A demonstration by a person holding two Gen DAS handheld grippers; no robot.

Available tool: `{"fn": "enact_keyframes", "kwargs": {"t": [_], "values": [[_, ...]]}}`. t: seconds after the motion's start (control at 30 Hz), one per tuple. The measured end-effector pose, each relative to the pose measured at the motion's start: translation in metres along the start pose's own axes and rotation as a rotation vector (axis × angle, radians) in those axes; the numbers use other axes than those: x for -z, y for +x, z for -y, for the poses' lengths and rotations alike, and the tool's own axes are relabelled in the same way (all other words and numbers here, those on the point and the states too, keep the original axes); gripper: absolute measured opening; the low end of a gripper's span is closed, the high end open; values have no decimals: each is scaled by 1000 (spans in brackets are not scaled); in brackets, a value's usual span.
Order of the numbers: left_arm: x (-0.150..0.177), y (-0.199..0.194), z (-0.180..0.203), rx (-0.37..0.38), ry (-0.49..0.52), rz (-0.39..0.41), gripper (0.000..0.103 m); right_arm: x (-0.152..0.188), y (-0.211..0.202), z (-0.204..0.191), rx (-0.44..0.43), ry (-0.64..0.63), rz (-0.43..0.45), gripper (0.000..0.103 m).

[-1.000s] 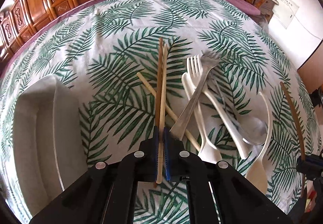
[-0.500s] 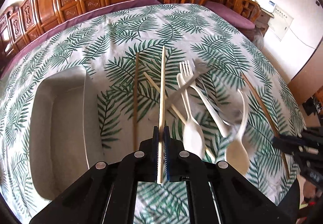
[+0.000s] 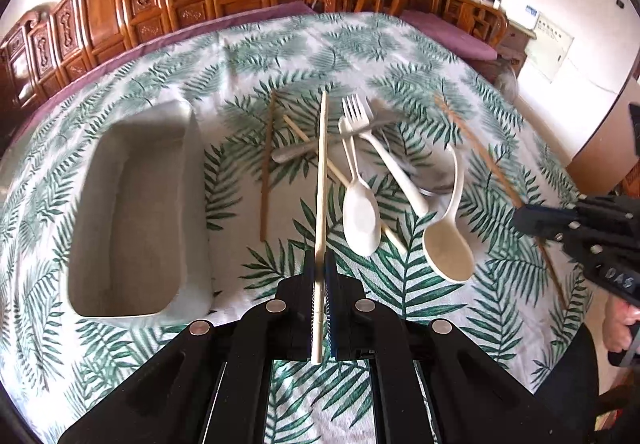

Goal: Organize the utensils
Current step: 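Carry the wooden chopstick into the grey tray and open the left tool while right holds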

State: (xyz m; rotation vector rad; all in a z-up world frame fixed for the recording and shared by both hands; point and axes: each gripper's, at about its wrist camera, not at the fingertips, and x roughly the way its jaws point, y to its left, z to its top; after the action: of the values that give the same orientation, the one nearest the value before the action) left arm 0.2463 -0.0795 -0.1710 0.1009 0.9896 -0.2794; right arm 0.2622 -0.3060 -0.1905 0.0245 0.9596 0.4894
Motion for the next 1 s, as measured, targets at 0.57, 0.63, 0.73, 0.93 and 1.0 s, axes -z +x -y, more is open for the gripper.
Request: {"fn": "enact_keyframes", "kwargs": {"t": [0.57,0.63,0.73,0.93,1.0], "values": [[-8,-39,-120,-64,-140,72,4,-48,22,-65,-42,-51,25,6],[-7,-33,-132,-61,-160,60,4,-58,26,-77,-47,-64,27,6],[-7,-27,-146,-55,-177,51,4,-71,31,-93,-50,-80,27,6],[-7,-15,-158,-34,-189,34,4,-89,40,-119,-59,-106,20,6],[-6,-11,-159,-25,-187,26,4,-92,42,-126,-59,-112,18,6]]}}
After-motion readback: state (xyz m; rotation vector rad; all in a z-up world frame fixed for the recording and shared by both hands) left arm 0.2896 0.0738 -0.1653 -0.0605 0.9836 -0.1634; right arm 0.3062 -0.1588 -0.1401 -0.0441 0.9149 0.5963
